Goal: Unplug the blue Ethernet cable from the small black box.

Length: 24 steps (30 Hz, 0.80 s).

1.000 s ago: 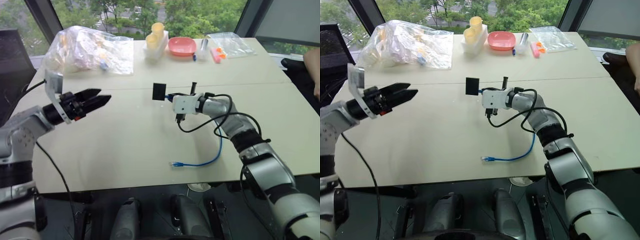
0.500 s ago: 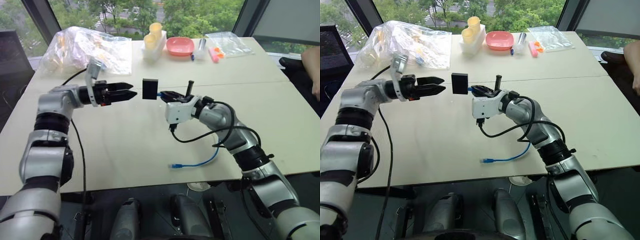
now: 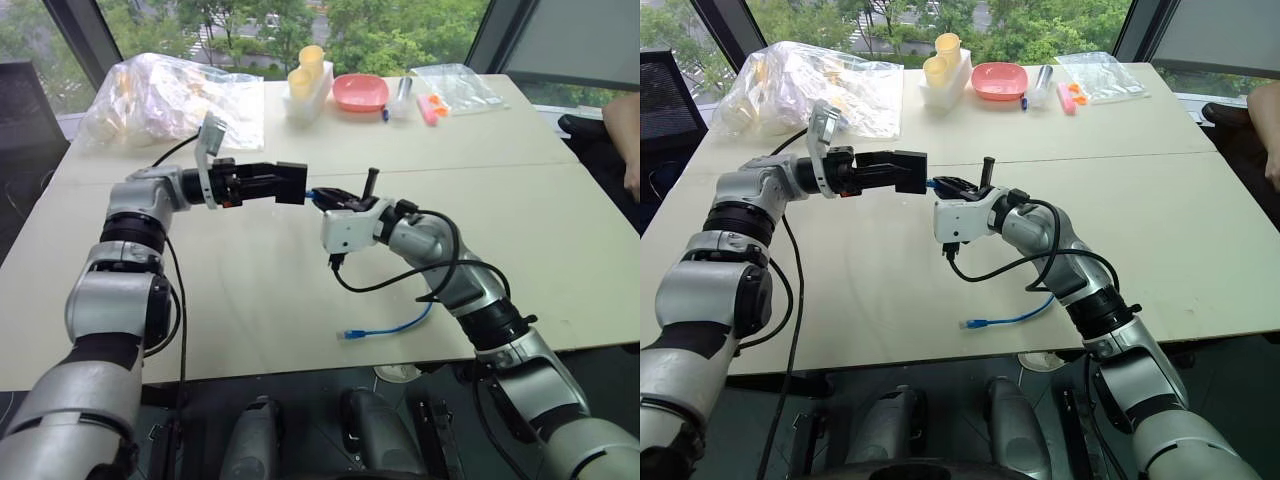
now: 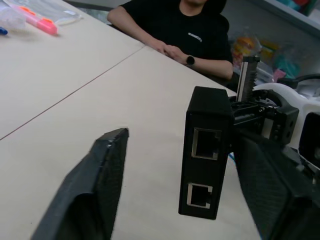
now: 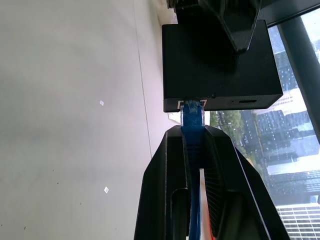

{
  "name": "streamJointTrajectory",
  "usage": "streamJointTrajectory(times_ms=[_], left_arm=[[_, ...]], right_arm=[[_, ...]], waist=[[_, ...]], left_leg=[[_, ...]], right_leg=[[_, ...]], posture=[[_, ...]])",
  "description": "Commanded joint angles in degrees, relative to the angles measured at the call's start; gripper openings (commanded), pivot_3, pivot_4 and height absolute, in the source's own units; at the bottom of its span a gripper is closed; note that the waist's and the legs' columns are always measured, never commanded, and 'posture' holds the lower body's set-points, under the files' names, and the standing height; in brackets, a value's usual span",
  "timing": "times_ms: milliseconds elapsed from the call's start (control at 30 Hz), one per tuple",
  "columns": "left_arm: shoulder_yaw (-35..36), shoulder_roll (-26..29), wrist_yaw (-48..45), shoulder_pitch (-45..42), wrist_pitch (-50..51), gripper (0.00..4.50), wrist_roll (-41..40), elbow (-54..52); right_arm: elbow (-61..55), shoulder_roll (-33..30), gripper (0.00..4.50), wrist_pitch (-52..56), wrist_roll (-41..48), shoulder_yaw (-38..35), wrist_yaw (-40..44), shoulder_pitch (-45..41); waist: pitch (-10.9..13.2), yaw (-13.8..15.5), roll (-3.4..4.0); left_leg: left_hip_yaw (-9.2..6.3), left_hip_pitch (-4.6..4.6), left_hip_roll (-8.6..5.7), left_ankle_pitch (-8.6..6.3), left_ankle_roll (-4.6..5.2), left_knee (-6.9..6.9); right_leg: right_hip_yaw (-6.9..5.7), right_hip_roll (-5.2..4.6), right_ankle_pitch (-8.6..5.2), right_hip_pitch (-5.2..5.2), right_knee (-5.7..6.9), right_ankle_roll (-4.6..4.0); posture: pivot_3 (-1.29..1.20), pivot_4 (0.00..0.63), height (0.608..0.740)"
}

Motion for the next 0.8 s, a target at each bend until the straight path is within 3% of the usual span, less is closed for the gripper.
streamJointTrajectory(times_ms=[33, 133, 233, 333, 467, 533, 667, 800], left_arm=[[1.44, -0.14, -0.67, -1.81, -0.16, 1.67, 0.62, -0.16], [1.55, -0.26, -1.71, -1.72, 0.38, 0.64, 1.00, -0.35], [1.82, -0.24, -1.50, -1.38, 0.16, 0.49, 1.35, -0.44], [2.75, 0.06, -0.07, -0.92, -0.41, 0.49, 1.28, -0.29], [4.39, 0.80, -0.51, 0.52, 0.66, 0.49, 0.56, -1.38], [5.14, 0.97, -0.84, 1.32, 1.12, 0.49, 0.20, -2.20], [6.94, 0.65, -1.58, 3.25, 4.25, 0.49, -1.76, -5.65], [9.32, -1.16, -0.08, 6.07, 10.38, 0.49, -6.17, -13.64]], right_arm=[[-3.57, 0.23, 0.00, -0.23, 0.03, -0.19, -0.32, -0.36], [-3.89, 0.18, 0.00, -0.04, -0.30, -0.04, -0.21, -0.37], [-4.61, 0.15, 0.00, 0.17, 0.75, 0.03, 1.14, 0.12], [-5.58, 0.00, 1.26, 1.58, 2.97, -0.95, 3.12, 1.05], [-8.11, -1.72, 3.32, 5.78, 5.79, -4.79, 3.85, 4.98], [-11.73, 0.29, 4.44, 12.07, 13.17, -8.06, 6.27, 8.09], [-25.40, 12.12, 4.44, 39.86, 42.00, -18.25, 8.41, 14.62], [-29.64, 21.61, 4.44, 60.67, 66.32, -27.89, 3.31, 15.61]], waist=[[0.00, 0.00, 0.00], [0.00, -0.07, 0.00], [0.00, -0.11, 0.00], [0.00, -0.09, 0.00], [0.00, 0.07, 0.00], [0.00, 0.16, -0.01], [-0.01, 0.10, -0.02], [-0.01, 0.18, -0.01]], left_leg=[[0.00, 0.00, 0.00, 0.00, 0.00, 0.00], [0.00, 0.00, 0.00, 0.00, 0.00, 0.00], [-0.01, 0.02, 0.00, 0.00, 0.00, 0.00], [-0.03, 0.02, 0.00, 0.00, 0.00, 0.00], [-0.04, 0.02, 0.00, 0.00, 0.00, 0.01], [-0.04, 0.02, -0.01, 0.00, 0.00, 0.01], [-0.12, 0.02, 0.04, 0.00, 0.00, 0.02], [-0.20, 0.06, 0.09, 0.00, 0.00, 0.07]], right_leg=[[0.00, 0.00, 0.00, 0.00, 0.00, 0.00], [0.00, 0.00, 0.00, 0.00, 0.03, 0.01], [0.00, 0.00, 0.03, 0.00, 0.06, 0.06], [-0.01, 0.01, 0.02, -0.01, 0.09, 0.08], [-0.01, 0.00, 0.02, -0.01, 0.10, 0.11], [-0.01, -0.01, 0.01, 0.00, 0.10, 0.12], [-0.05, 0.01, 0.02, -0.01, 0.23, 0.12], [-0.11, 0.00, 0.06, 0.02, 0.30, 0.07]], posture=[[0.00, 0.150, 0.740], [0.00, 0.150, 0.740], [0.00, 0.150, 0.740], [0.00, 0.150, 0.740], [0.00, 0.150, 0.740], [0.00, 0.150, 0.740], [0.00, 0.150, 0.740], [0.00, 0.150, 0.740]])
